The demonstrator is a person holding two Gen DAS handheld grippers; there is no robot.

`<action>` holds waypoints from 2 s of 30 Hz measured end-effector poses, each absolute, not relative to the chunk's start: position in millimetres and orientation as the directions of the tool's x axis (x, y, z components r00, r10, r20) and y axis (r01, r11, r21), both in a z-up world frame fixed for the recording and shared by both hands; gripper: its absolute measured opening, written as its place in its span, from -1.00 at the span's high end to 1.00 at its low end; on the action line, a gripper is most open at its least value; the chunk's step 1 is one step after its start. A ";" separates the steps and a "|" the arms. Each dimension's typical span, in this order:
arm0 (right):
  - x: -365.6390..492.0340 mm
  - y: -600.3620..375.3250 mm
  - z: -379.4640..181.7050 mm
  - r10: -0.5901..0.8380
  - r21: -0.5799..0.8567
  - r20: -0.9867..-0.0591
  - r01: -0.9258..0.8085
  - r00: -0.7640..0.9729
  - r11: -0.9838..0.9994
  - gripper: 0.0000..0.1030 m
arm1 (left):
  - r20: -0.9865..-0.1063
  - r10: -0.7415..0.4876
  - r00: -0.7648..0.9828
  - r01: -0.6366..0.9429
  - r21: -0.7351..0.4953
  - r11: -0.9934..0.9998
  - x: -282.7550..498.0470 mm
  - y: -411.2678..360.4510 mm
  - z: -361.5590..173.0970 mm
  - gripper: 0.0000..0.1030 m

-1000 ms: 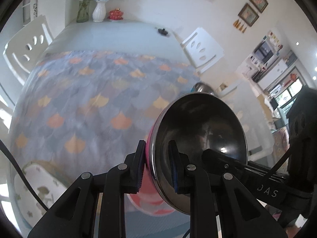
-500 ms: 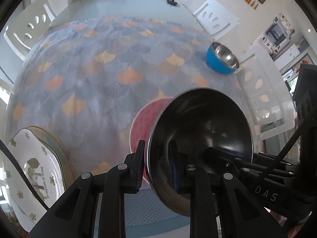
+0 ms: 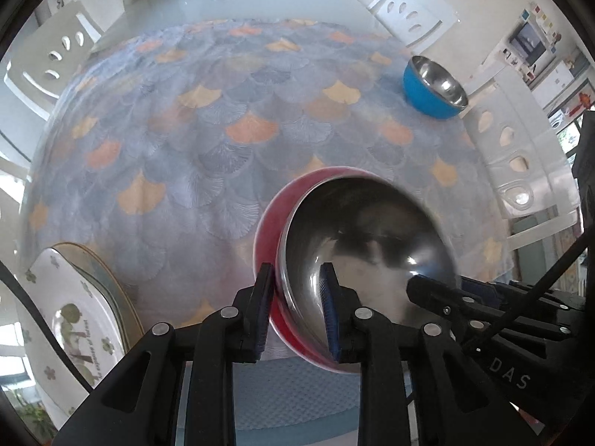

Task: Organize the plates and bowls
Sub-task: 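Carry the pink-sided steel bowl into the pink bowl and release, then move both grippers to the rim of the blue-sided steel bowl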

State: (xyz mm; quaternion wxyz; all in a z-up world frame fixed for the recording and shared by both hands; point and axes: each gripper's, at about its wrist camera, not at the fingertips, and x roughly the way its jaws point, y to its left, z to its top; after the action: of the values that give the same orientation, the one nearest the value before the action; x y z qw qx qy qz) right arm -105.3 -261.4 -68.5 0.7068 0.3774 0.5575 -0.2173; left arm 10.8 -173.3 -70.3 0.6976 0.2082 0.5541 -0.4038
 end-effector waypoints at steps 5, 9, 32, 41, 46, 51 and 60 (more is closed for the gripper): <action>-104.0 -261.6 -70.1 0.122 0.299 -0.950 0.719 0.288 0.627 0.54 | -0.938 -0.339 0.068 0.792 -0.156 0.590 13.2 -174.2 -71.7 0.47; -101.3 -257.9 -68.8 0.118 0.292 -0.951 0.700 0.286 0.652 0.54 | -0.945 -0.319 0.076 0.779 -0.144 0.610 18.6 -169.4 -77.1 0.47; -102.0 -278.6 -50.5 0.170 0.386 -0.917 0.690 0.362 0.613 0.54 | -0.920 -0.383 0.083 0.791 -0.173 0.586 24.9 -187.8 -44.5 0.47; -109.2 -304.7 -31.3 0.148 0.439 -0.887 0.699 0.438 0.565 0.54 | -0.902 -0.421 0.101 0.831 -0.155 0.534 24.0 -215.4 -16.2 0.47; -116.6 -335.9 -18.0 0.103 0.471 -0.864 0.719 0.493 0.512 0.33 | -0.885 -0.460 0.080 0.862 -0.170 0.478 26.5 -245.9 3.5 0.44; -134.0 -376.0 -10.0 0.007 0.490 -0.843 0.761 0.539 0.425 -0.04 | -0.881 -0.472 0.036 0.863 -0.211 0.459 48.5 -293.3 14.1 0.22; -155.2 -451.8 -39.8 -0.086 0.498 -0.845 0.835 0.528 0.234 -0.04 | -0.877 -0.471 -0.098 0.893 -0.286 0.348 68.4 -409.7 -3.5 -0.07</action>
State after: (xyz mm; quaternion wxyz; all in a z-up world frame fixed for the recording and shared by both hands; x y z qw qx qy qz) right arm -155.2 -451.8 -39.8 0.6995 0.5239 0.3577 -0.3291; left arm 68.4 -409.7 -3.5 0.6396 0.2051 0.5146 -0.5329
